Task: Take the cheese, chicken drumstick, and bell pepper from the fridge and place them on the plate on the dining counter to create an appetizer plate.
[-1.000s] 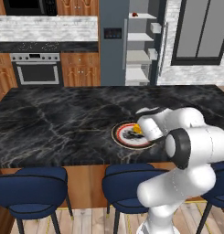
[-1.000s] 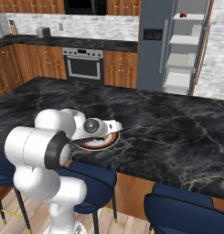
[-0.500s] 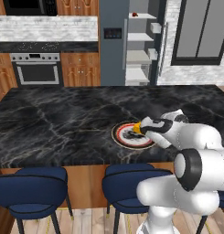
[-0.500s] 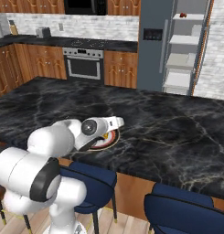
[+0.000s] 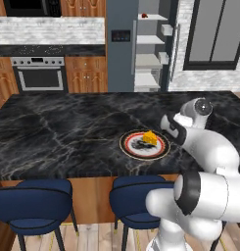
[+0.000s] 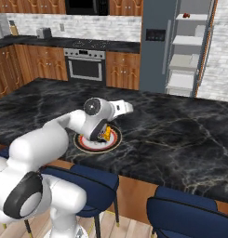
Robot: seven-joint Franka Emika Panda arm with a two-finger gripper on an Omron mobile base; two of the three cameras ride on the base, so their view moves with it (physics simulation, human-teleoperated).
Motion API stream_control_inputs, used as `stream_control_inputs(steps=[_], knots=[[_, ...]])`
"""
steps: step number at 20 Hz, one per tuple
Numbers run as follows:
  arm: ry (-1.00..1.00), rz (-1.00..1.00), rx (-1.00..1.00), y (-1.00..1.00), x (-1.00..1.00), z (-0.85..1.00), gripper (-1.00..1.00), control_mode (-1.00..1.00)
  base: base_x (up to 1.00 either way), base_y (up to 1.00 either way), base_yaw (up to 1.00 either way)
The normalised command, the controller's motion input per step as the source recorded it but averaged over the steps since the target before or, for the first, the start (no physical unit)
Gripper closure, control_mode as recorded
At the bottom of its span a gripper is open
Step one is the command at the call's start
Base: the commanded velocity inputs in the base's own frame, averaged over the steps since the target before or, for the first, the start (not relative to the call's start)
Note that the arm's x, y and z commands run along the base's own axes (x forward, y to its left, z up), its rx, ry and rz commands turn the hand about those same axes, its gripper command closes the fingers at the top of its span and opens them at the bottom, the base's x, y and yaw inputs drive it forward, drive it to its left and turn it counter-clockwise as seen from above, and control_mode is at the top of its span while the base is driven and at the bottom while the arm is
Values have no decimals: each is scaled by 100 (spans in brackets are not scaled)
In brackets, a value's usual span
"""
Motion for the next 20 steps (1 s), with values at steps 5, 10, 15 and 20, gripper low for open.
stream_control_inputs(steps=[5, 10, 15, 20], knots=[[8, -3, 4, -1, -31, 100, -100, -100, 0, 0, 0], [3, 0, 9, 29, -57, 74, -100, -100, 0, 0, 0], [-13, 0, 11, 47, -86, 12, -100, -100, 0, 0, 0], [-23, -3, 10, 42, -98, -2, -100, -100, 0, 0, 0]])
